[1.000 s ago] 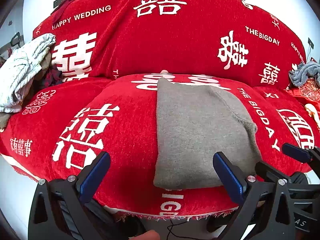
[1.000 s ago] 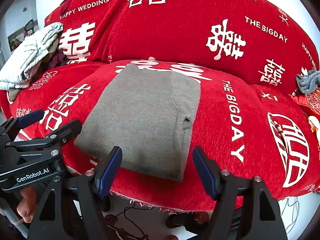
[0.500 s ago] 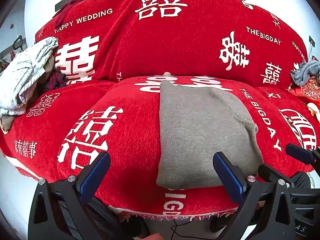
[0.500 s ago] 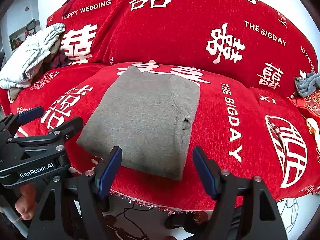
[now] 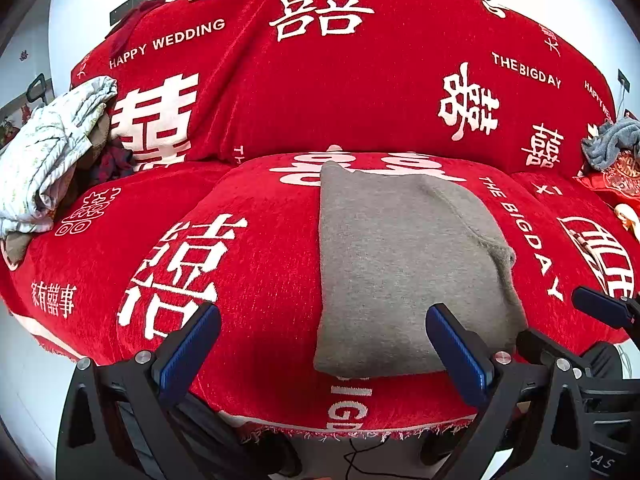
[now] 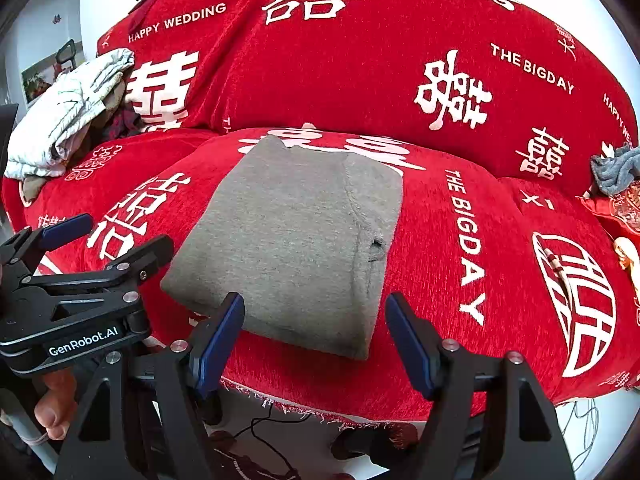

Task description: Fold small clothes

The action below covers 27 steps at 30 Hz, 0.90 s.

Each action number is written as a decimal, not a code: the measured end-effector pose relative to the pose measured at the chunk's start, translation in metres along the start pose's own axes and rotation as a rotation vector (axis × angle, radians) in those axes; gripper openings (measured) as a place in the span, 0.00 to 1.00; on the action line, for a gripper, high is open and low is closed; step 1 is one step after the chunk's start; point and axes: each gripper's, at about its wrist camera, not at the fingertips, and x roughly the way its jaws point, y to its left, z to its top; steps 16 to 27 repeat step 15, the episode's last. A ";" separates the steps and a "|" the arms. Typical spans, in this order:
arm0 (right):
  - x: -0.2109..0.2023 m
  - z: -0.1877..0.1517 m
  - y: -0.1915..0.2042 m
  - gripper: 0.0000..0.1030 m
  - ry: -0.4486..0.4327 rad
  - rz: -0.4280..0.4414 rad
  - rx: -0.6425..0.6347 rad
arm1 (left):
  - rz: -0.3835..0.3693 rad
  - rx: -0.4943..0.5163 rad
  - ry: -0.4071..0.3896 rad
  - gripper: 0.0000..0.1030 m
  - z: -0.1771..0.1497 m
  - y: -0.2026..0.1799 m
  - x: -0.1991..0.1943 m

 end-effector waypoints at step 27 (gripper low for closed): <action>0.000 0.000 0.000 0.74 0.000 0.001 0.000 | -0.006 0.003 0.004 1.00 0.000 -0.002 -0.001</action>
